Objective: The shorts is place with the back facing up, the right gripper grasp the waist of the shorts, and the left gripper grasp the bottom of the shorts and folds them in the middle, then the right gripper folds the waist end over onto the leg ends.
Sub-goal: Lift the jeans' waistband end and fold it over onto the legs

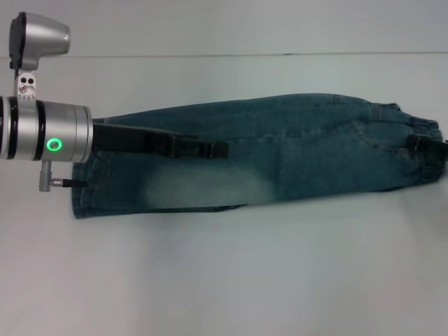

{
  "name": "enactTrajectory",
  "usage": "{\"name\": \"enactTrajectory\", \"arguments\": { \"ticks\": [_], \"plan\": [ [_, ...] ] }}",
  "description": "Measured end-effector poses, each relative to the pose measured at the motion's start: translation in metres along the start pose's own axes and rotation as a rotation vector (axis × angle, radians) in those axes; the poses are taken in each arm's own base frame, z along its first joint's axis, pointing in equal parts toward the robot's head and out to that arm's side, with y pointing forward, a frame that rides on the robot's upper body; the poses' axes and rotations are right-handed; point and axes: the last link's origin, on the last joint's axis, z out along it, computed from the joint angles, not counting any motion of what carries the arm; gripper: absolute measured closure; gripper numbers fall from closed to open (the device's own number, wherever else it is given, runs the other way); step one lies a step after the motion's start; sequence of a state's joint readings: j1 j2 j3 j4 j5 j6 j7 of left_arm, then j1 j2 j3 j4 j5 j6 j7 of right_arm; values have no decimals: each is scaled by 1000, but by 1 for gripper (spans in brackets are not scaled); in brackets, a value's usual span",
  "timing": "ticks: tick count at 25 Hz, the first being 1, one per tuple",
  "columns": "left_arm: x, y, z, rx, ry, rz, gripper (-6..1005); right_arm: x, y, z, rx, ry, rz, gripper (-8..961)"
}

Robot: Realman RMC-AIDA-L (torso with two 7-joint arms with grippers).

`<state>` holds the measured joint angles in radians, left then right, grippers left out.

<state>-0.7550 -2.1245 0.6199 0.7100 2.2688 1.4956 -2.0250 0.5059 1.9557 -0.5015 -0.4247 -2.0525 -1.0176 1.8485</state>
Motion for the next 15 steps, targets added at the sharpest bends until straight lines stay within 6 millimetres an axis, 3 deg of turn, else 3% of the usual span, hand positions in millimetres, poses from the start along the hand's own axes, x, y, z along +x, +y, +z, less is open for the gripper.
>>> {"name": "enactTrajectory", "arguments": {
  "ticks": [15],
  "plan": [
    [-1,0,0,0,-2,-3,64,-1,9,-1,-62,0,-9,56]
  ]
}}
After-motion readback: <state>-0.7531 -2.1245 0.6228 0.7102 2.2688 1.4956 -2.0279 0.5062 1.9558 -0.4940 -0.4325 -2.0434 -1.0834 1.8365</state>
